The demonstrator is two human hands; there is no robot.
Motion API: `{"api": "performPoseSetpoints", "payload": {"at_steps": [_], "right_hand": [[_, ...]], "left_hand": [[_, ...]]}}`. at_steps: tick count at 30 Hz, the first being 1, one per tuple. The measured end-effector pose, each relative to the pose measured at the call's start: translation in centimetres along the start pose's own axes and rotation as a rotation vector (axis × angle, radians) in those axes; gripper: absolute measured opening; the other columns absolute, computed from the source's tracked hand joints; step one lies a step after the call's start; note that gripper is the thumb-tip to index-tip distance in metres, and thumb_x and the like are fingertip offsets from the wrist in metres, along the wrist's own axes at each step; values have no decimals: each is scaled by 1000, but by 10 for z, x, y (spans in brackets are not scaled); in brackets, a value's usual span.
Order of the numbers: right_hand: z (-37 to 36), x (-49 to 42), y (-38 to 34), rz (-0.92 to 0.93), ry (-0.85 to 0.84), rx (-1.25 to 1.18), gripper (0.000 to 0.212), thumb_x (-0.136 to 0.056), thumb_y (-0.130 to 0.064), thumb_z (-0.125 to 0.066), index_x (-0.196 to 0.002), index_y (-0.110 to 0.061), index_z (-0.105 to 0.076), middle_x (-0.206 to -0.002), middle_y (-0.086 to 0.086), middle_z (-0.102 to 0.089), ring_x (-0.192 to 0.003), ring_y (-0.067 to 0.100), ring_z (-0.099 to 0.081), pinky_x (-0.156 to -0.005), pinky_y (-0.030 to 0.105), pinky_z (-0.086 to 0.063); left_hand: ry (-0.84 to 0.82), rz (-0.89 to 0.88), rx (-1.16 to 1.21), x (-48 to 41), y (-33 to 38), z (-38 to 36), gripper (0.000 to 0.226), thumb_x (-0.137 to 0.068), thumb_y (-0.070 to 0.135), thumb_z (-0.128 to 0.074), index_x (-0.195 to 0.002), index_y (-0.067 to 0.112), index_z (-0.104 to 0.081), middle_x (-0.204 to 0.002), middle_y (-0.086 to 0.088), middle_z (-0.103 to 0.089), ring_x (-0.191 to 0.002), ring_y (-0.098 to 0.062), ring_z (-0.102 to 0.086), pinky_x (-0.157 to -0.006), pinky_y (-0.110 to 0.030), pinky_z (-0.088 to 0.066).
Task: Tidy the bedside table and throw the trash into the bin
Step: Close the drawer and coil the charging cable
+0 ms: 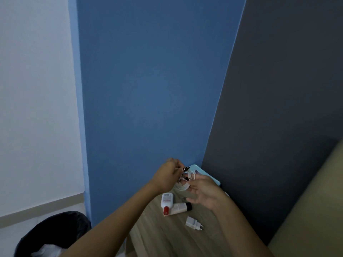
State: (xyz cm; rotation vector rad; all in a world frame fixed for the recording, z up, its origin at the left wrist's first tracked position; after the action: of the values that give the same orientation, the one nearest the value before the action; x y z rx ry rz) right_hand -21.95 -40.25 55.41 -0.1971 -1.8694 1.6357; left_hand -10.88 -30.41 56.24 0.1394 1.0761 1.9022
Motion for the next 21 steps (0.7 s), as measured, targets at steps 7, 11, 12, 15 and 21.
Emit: {"api": "performPoseSetpoints", "payload": {"at_steps": [7,11,12,15,21], "right_hand": [[-6,11,2,-140,-14,-289,15,-88,-7,-44,-91,-9,-59,-97,11,-65,-105,30,-56,-103,73,-24],[3,14,2,-87,36,-419,42,-80,-26,-48,-110,-3,-66,-109,12,-66,-114,30,-56,-96,64,-33],[5,15,0,-73,52,-425,42,-81,-27,-48,-109,-3,-67,-111,13,-66,-115,28,-56,-98,60,-35],[7,17,-3,-3,125,-460,34,-83,-26,-48,-97,-5,-72,-113,11,-67,-115,24,-56,-101,50,-39],[4,26,11,50,137,-228,22,-89,-32,-56,-102,-17,-66,-114,9,-66,-112,26,-57,-95,47,-44]], "left_hand": [[44,17,133,20,-2,-3,12,-97,12,-48,-92,9,-58,-97,-7,-52,-68,-14,-55,-61,-16,-47],[58,33,176,23,-3,6,12,-97,17,-49,-89,12,-56,-81,-2,-53,-61,-10,-53,-54,-10,-42],[64,32,198,24,-3,7,12,-97,17,-50,-88,13,-56,-78,-1,-53,-61,-10,-53,-55,-12,-42],[130,23,222,24,-4,3,14,-96,14,-49,-85,16,-57,-79,-3,-55,-67,-13,-54,-62,-22,-44],[170,89,361,22,0,2,18,-97,16,-49,-86,14,-63,-63,1,-56,-58,-10,-52,-59,-22,-43]]}}
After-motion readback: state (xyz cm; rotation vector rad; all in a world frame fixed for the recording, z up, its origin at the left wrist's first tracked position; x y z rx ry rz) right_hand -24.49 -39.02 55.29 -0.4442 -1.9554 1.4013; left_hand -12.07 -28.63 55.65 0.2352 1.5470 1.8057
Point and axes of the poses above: each hand's wrist, its own x-axis away from the middle knuckle, its own z-axis out of the back of the hand, y = z × x, the point moved 1 cm from there along -x, towards the middle knuckle
